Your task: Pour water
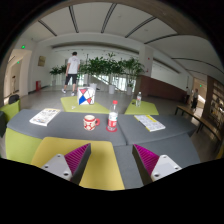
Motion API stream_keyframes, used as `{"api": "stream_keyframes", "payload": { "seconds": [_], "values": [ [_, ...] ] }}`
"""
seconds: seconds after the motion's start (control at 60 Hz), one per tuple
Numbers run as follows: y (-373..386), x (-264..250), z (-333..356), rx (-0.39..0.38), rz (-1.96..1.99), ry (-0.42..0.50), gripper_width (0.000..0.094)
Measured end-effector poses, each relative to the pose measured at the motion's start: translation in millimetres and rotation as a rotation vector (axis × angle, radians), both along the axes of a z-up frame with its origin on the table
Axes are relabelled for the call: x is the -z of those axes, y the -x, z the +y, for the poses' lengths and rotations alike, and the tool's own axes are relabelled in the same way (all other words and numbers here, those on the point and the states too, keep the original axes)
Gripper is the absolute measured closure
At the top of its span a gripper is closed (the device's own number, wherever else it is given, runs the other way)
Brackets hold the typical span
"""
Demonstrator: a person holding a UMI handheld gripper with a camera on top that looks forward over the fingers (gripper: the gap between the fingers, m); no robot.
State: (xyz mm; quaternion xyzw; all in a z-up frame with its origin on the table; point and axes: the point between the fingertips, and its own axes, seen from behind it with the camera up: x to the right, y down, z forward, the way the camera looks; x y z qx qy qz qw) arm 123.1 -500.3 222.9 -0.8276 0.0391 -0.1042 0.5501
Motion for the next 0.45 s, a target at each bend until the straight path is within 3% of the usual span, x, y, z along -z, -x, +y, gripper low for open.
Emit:
{"api": "stream_keyframes", "payload": {
  "seconds": [0.45],
  "values": [
    [10.8,2.7,-54.8,0.028,0.039,-0.012,0.0081]
  ]
}}
